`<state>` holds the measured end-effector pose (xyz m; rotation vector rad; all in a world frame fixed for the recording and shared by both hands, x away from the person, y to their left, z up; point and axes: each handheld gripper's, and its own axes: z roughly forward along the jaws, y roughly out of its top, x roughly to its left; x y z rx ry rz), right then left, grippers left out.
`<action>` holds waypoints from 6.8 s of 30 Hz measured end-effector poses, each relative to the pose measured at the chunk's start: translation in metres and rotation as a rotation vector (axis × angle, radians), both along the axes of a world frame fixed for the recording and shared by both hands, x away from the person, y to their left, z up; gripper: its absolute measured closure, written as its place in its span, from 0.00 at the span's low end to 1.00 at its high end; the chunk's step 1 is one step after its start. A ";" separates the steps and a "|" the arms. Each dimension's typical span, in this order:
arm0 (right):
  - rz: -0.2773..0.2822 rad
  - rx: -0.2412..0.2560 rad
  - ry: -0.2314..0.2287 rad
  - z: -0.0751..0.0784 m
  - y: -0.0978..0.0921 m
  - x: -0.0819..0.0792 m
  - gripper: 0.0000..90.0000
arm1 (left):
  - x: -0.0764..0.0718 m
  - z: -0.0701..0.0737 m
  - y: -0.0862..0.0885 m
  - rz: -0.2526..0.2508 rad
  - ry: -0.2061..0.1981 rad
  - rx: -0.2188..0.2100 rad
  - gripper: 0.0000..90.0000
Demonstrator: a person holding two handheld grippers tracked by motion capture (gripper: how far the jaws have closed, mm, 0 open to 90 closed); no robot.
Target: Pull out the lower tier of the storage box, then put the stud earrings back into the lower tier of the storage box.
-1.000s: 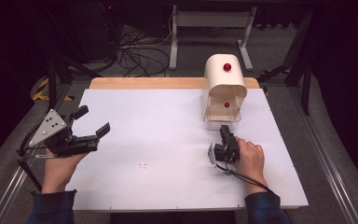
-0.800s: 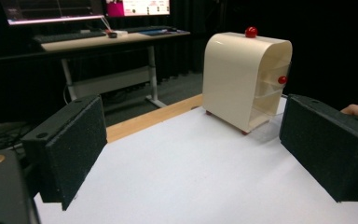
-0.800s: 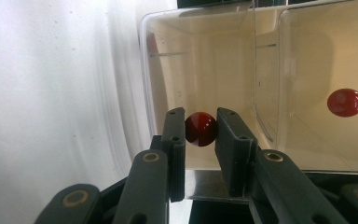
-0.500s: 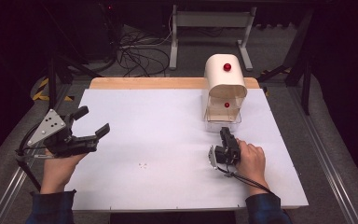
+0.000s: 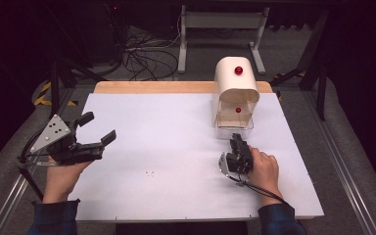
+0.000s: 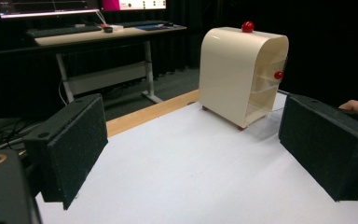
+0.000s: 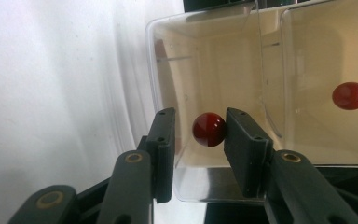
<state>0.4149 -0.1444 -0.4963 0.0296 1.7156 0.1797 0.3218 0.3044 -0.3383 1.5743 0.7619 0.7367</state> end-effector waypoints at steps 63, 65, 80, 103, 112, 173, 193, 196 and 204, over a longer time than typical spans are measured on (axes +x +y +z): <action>0.165 0.908 0.166 0.070 -0.027 -0.017 0.31 | 0.001 -0.002 0.000 0.009 0.000 -0.011 0.09; 0.169 0.932 0.176 0.071 -0.028 -0.017 0.30 | 0.002 -0.002 0.001 0.009 0.004 -0.012 0.09; 0.178 1.064 0.235 0.088 -0.039 -0.017 0.20 | 0.007 -0.008 -0.002 -0.001 0.024 0.007 0.08; 0.205 1.218 0.333 0.117 -0.060 -0.019 0.03 | 0.009 -0.014 -0.002 0.002 0.031 0.044 0.08; 0.224 1.232 0.352 0.125 -0.066 -0.023 0.03 | 0.012 -0.018 -0.007 -0.015 0.056 0.087 0.08; 0.226 1.197 0.365 0.136 -0.077 -0.033 0.02 | 0.040 -0.047 -0.045 -0.188 0.427 0.424 0.37; 0.232 1.204 0.369 0.138 -0.078 -0.034 0.02 | 0.046 -0.060 -0.057 -0.211 0.522 0.514 0.46; 0.231 1.203 0.371 0.138 -0.078 -0.034 0.02 | 0.047 -0.062 -0.059 -0.216 0.537 0.523 0.48; 0.228 1.202 0.372 0.139 -0.080 -0.034 0.02 | 0.049 -0.070 -0.067 -0.229 0.564 0.549 0.55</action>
